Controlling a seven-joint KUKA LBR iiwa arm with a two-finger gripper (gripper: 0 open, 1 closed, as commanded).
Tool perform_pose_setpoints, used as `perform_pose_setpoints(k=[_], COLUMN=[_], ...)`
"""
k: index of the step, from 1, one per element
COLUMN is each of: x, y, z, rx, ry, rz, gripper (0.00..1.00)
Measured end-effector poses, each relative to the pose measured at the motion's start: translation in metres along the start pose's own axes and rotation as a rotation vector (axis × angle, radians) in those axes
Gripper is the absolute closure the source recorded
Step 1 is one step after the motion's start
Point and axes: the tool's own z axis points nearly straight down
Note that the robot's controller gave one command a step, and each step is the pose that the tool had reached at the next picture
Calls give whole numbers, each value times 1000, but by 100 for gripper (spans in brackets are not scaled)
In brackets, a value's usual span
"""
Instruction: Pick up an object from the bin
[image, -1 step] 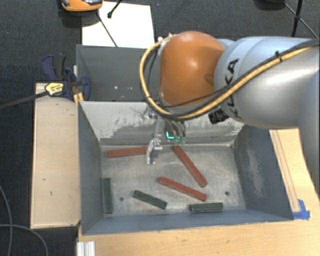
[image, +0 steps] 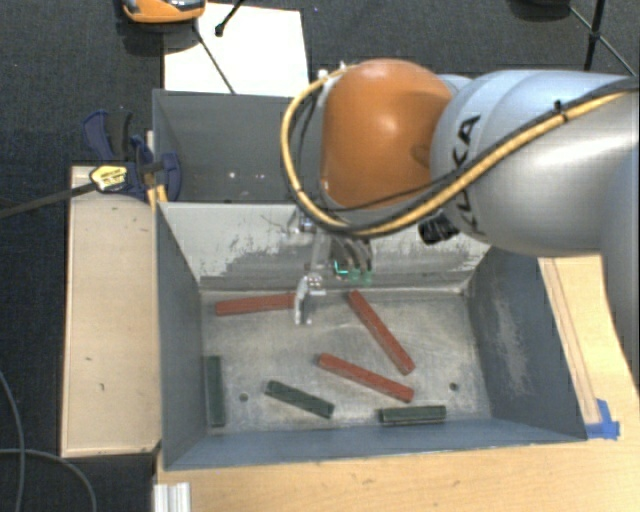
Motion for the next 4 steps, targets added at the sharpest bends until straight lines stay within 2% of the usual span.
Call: perform_pose_setpoints(k=[1,2,3,4], x=[31,65,86,86], y=[-7,-7,-23,-23], z=[56,101,152,152], rx=[0,1,1,1], ry=[-3,3,3,3], rz=[-49,-144,30,33], gripper=[0,0,100,100])
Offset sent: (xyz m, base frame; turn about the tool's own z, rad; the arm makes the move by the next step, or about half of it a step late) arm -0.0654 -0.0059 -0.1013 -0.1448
